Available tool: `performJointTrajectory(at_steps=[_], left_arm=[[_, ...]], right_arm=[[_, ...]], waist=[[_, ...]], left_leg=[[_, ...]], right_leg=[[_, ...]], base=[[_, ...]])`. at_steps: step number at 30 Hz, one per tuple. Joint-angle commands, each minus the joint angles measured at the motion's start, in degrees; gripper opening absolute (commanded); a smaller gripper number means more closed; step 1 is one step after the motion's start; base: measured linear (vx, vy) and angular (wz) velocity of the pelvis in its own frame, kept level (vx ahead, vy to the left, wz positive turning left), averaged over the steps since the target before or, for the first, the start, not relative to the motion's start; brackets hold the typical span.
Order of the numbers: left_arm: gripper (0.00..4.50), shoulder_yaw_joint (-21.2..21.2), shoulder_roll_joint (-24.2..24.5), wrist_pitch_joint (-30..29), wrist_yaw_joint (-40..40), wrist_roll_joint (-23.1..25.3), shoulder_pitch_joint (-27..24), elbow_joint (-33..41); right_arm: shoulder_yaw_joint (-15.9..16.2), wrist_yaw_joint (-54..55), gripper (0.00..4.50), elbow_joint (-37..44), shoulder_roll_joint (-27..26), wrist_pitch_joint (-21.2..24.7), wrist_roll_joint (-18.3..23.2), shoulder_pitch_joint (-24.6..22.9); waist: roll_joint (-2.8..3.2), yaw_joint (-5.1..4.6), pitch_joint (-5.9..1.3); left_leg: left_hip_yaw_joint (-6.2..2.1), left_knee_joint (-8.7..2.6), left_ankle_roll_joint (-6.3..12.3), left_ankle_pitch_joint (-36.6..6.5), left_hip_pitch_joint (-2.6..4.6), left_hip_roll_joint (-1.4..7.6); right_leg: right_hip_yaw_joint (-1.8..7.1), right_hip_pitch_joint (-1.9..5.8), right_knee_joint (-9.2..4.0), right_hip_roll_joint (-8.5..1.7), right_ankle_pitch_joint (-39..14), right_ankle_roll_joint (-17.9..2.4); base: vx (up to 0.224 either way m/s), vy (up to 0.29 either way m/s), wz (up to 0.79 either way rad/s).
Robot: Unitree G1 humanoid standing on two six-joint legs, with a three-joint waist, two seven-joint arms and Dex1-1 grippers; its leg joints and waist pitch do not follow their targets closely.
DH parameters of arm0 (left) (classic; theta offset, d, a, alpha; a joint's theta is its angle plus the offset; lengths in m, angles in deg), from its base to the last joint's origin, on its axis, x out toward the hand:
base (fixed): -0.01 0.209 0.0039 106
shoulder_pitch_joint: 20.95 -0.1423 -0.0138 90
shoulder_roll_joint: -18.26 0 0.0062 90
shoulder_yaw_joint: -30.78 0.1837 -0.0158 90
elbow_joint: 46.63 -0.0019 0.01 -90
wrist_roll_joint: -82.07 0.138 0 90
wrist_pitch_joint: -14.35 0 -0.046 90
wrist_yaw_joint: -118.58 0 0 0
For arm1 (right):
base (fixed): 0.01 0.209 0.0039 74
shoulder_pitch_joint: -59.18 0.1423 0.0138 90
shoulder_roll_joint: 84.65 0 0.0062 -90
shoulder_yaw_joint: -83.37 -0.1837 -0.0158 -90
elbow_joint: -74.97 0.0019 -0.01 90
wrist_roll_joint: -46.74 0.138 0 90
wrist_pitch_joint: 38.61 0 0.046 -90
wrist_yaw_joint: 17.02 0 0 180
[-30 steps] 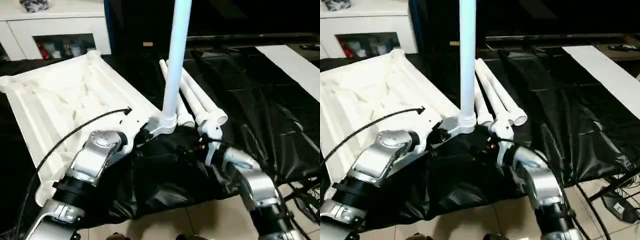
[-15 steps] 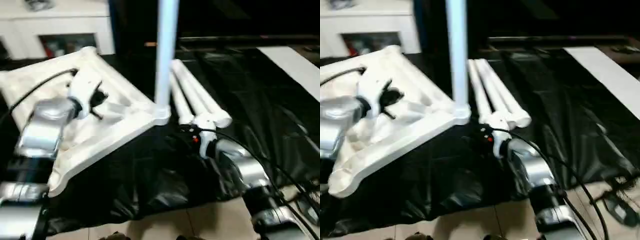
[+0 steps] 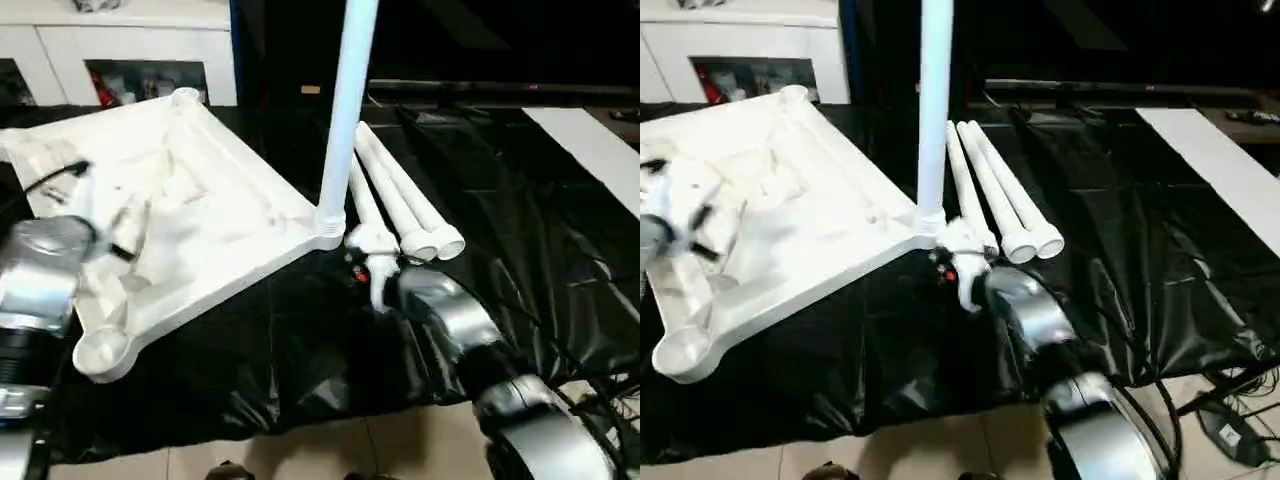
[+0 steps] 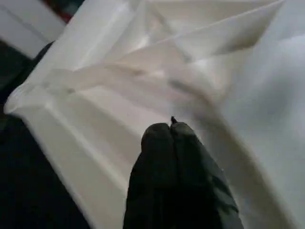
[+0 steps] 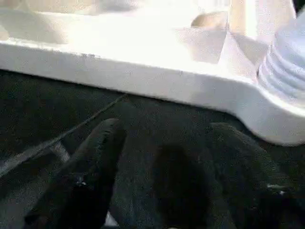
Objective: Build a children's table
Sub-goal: Rotate table base
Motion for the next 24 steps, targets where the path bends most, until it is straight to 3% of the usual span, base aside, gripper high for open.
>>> performJointTrajectory(at_steps=[1, 7, 9, 13, 21, 24], left_arm=[[0.00, 0.6, 1.3, -0.2, 1.1, 1.8, -0.1, -1.2], [0.00, 4.1, 3.9, -1.8, -3.4, 3.3, -1.9, -1.7], [0.00, 7.4, 6.1, -3.5, -8.1, 3.7, -4.0, -1.1], [0.00, 9.8, 8.1, -4.1, -12.3, 3.9, -6.1, -0.1], [0.00, 14.0, 12.8, -5.5, -25.5, 0.0, -10.1, 7.0], [0.00, 14.8, 14.3, -6.6, -32.3, -3.8, -12.2, 13.1]], right_arm=[[0.0, 0.5, 2.75, -3.0, 0.1, -1.1, -0.6, 1.3], [-0.9, 2.3, 2.27, -9.0, -1.7, -3.4, -1.1, 4.0], [-1.4, 3.7, 2.06, -12.3, -2.8, -4.6, -1.3, 5.8], [-2.0, 5.8, 1.75, -16.1, -4.1, -6.1, -1.5, 7.9], [-3.6, 9.7, 0.98, -22.8, -6.3, -8.3, -1.2, 11.6], [-4.1, 10.5, 0.64, -25.2, -7.0, -9.2, -1.8, 12.6]], waist=[[1.68, -0.04, -4.08], [1.83, 0.09, -4.24], [2.01, 0.01, -4.09], [2.26, -0.19, -3.83], [2.20, -0.26, -3.62], [2.23, -0.15, -3.68]], left_leg=[[-0.97, -4.21, -1.89, -16.0, 0.90, 2.34], [-0.94, -4.10, -2.06, -15.2, 0.85, 2.35], [-0.98, -4.18, -2.29, -16.1, 0.90, 2.38], [-1.13, -4.29, -3.02, -19.3, 1.14, 2.40], [-1.24, -4.49, -3.63, -21.4, 1.28, 2.50], [-1.15, -4.47, -3.80, -20.7, 1.34, 2.52]], right_leg=[[3.30, 2.66, -3.04, -4.33, -15.7, -9.8], [3.37, 2.71, -2.70, -4.60, -13.8, -11.1], [3.41, 2.58, -2.80, -4.60, -14.9, -11.1], [3.53, 2.32, -3.06, -4.72, -18.3, -11.1], [3.63, 2.14, -3.00, -4.69, -19.3, -11.3], [3.73, 2.21, -2.82, -4.80, -18.1, -12.0]], base=[[0.000, 0.000, 0.00], [0.000, 0.000, 0.00], [0.000, 0.000, 0.00], [0.000, 0.000, 0.00], [0.000, 0.000, 0.00], [0.000, 0.000, 0.00]])
